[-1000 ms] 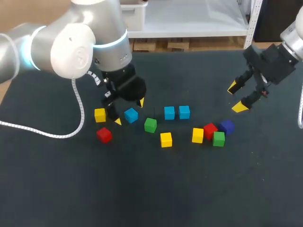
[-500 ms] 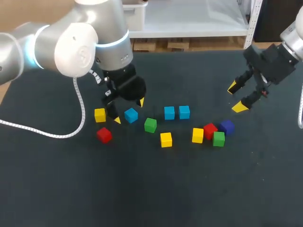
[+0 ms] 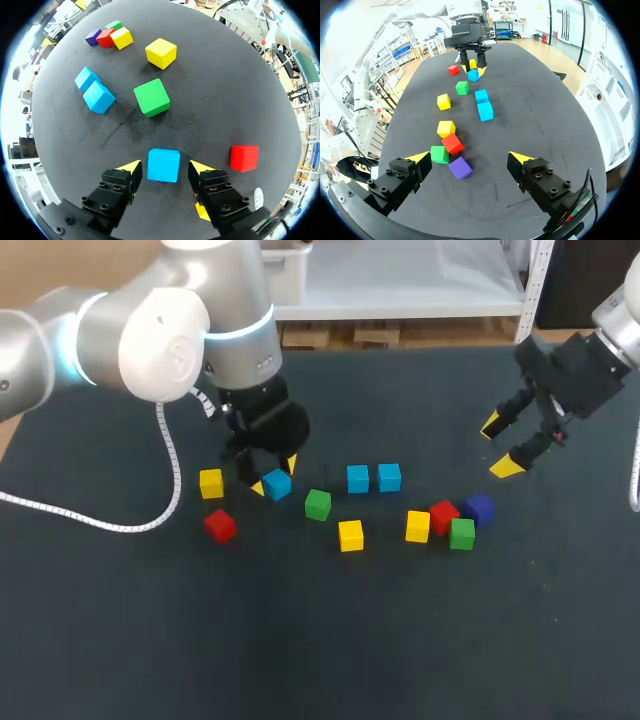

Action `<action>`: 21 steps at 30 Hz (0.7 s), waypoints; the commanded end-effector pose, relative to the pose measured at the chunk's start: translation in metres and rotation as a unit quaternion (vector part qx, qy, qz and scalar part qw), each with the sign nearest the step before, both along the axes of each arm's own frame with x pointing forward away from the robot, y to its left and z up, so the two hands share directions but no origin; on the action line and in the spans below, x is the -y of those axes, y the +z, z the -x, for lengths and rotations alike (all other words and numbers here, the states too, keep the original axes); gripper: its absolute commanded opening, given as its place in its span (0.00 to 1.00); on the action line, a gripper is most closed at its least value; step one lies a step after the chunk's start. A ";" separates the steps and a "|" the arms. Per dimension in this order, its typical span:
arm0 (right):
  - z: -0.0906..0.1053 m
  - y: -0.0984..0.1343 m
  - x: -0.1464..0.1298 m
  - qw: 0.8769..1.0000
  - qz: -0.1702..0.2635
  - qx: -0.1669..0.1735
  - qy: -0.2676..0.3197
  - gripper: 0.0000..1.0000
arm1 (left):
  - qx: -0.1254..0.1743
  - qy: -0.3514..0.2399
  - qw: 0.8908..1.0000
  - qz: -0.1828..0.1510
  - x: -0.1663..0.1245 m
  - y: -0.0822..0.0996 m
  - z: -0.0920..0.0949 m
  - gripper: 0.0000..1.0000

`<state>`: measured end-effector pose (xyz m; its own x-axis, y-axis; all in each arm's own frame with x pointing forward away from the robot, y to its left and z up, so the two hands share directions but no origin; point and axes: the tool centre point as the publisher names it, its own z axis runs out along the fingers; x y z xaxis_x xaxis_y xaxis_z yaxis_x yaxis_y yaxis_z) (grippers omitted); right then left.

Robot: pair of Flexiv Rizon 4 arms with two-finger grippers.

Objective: Place the blue cubes, place green cubes on the blue cubes, place the yellow cubes on the green cubes, then place the red cubes on the yellow cubes, and place purple cube on the red cubes.

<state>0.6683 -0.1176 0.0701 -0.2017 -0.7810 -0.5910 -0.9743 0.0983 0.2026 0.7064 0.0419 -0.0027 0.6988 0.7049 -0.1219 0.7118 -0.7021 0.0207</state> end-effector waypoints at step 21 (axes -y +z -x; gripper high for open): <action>0.000 0.000 0.000 1.000 -0.001 0.000 0.000 1.00 | -0.029 0.139 0.990 0.019 0.003 0.008 -0.003 0.00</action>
